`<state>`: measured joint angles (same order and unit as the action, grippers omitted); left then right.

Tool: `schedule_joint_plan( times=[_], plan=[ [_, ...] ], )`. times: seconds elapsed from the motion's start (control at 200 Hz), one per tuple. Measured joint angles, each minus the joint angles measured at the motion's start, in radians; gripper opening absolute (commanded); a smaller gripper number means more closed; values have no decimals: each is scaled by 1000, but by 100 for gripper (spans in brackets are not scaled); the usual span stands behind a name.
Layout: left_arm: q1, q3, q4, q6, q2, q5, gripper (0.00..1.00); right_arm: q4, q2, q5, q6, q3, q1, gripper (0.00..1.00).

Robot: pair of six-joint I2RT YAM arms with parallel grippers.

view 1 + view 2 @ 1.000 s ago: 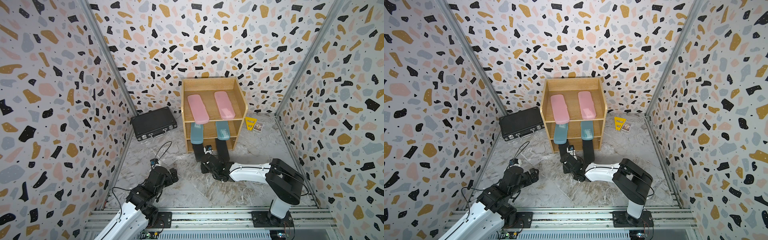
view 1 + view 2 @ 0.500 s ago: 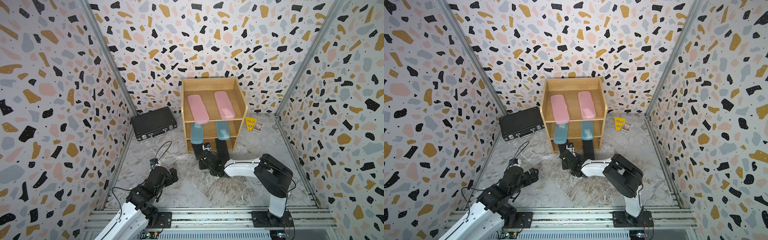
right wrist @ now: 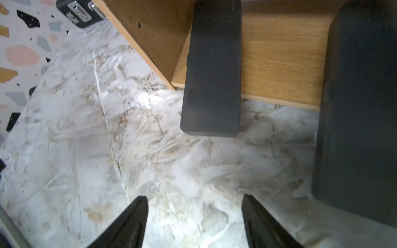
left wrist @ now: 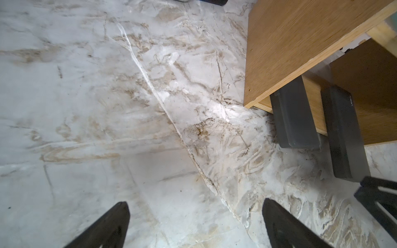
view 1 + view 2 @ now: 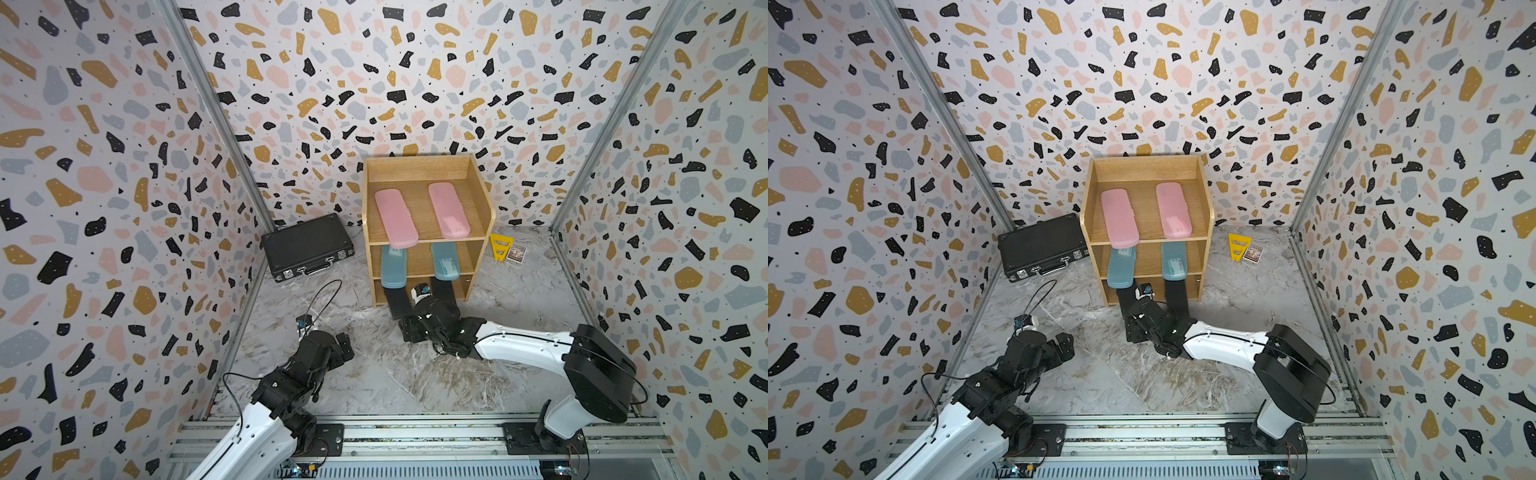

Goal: Place the pencil cases on the shelf according to color
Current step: Place the pencil case on the shelf, then reset both arms

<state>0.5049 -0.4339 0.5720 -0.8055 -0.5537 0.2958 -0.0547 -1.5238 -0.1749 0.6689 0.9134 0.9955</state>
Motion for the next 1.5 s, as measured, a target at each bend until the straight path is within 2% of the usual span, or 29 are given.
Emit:
schedule_joint_plan(
  times=[0.07,0.155,0.29,0.44,0.556,0.641,0.796,0.976,1.106,1.276,1.376,1.502],
  plan=[
    [0,-14,-1,2,-16,24,100,-58,74,-10,-5,-53,4,85],
    [0,-29,-5,14,-43,64,100,-145,191,-51,-13,-134,10,100],
    [0,-52,-28,72,-89,152,100,-332,442,-215,-15,-232,10,100],
    [0,-57,-114,164,-133,283,100,-481,677,-427,-43,-253,-23,100],
    [0,-54,-242,277,-172,379,100,-514,774,-556,-90,-264,-87,100],
    [0,-32,-366,378,-206,449,100,-497,806,-609,-150,-281,-182,100],
    [-21,50,-597,536,-274,511,100,-366,777,-594,-274,-343,-432,100],
    [-147,139,-827,650,-378,431,100,-146,620,-568,-420,-399,-646,100],
    [-222,194,-1022,709,-524,349,100,119,517,-549,-521,-491,-700,100],
    [-264,192,-1199,777,-663,231,100,440,332,-528,-616,-598,-739,100],
    [-300,182,-1389,808,-850,172,100,600,237,-525,-656,-620,-754,100],
    [-329,167,-1374,815,-889,105,100,835,150,-472,-678,-642,-792,100]
  ],
)
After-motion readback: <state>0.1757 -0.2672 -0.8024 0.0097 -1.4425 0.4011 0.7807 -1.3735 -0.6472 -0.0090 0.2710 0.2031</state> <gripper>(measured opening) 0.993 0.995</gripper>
